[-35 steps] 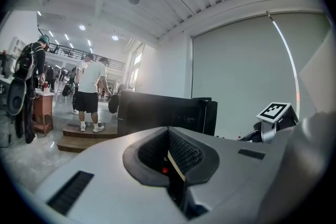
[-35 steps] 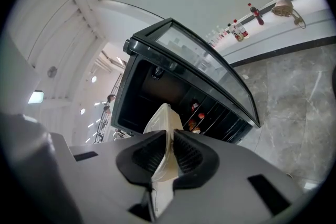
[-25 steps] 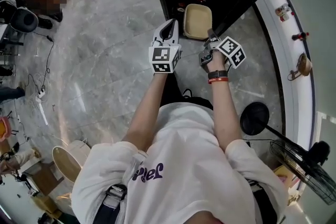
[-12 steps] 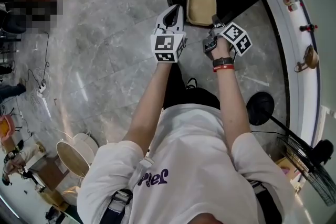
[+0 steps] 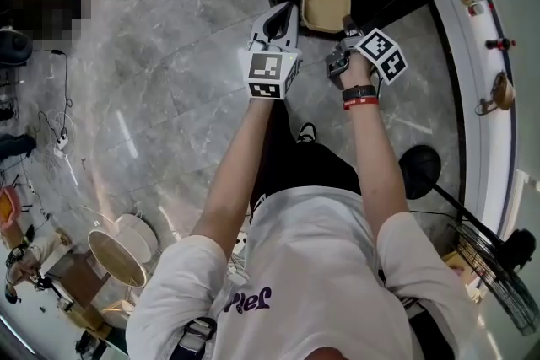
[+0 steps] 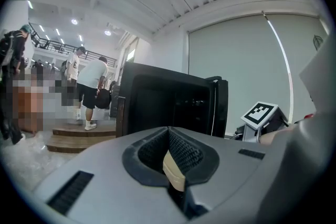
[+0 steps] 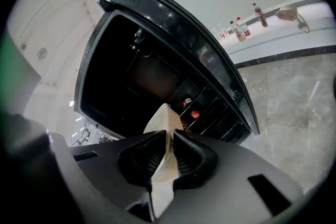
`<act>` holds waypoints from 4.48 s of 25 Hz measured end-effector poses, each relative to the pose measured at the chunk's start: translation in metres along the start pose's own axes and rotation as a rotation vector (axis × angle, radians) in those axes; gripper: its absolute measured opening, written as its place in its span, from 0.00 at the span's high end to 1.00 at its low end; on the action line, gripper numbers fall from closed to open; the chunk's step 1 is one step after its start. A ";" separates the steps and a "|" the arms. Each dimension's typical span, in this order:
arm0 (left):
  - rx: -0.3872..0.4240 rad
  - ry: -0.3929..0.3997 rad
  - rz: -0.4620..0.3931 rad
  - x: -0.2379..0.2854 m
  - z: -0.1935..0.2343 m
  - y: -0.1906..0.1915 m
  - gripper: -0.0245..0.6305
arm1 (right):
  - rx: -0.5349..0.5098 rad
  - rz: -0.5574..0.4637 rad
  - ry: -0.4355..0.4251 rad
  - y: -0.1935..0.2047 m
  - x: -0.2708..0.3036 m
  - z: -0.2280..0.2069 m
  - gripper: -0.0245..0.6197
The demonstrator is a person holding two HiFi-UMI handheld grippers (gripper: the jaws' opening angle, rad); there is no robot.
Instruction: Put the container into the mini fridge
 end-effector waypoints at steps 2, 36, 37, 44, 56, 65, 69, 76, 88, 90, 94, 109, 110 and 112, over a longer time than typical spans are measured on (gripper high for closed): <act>0.006 0.004 0.002 0.008 0.003 0.004 0.93 | 0.001 -0.003 0.003 -0.001 0.009 -0.006 0.88; 0.001 0.001 0.016 0.072 0.059 0.049 0.93 | -0.074 -0.059 -0.043 -0.044 0.168 0.001 0.88; 0.005 0.000 0.013 0.073 0.061 0.047 0.93 | -0.074 -0.060 -0.045 -0.047 0.172 0.003 0.88; -0.003 -0.004 -0.007 0.082 0.070 0.051 0.93 | -0.075 -0.064 -0.033 -0.062 0.194 0.001 0.88; -0.009 -0.013 -0.013 0.094 0.089 0.069 0.93 | -0.074 -0.065 -0.021 -0.080 0.248 -0.010 0.88; -0.010 -0.028 -0.013 0.094 0.097 0.070 0.93 | -0.076 -0.058 -0.032 -0.079 0.264 -0.015 0.88; -0.008 -0.021 -0.019 0.095 0.093 0.066 0.93 | -0.105 -0.063 -0.056 -0.078 0.266 -0.013 0.87; 0.003 -0.020 -0.005 0.093 0.092 0.069 0.93 | -0.124 -0.051 0.006 -0.069 0.272 -0.024 0.87; -0.008 -0.029 0.003 0.089 0.087 0.060 0.93 | -0.161 -0.071 -0.031 -0.085 0.260 -0.015 0.81; -0.014 -0.030 0.008 0.089 0.084 0.058 0.93 | -0.178 -0.073 -0.029 -0.088 0.254 -0.013 0.80; -0.014 -0.022 0.013 0.087 0.073 0.046 0.93 | -0.226 -0.062 -0.016 -0.090 0.234 -0.009 0.80; -0.030 -0.077 0.058 0.066 0.053 -0.011 0.93 | -0.505 -0.004 -0.036 -0.077 0.137 0.041 0.80; -0.028 -0.078 0.059 0.064 0.051 -0.015 0.93 | -0.519 -0.005 -0.040 -0.078 0.129 0.045 0.80; -0.027 -0.078 0.060 0.061 0.047 -0.024 0.93 | -0.547 -0.011 -0.050 -0.081 0.114 0.053 0.80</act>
Point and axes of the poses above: the fingertips, and each gripper's own axes: x forward along the fingers, z to its left, y out of its underside, the point moved 7 cm from there along -x, backward along the fingers, and after that the axes turned 12 degrees about -x, right-handed, at the moved point
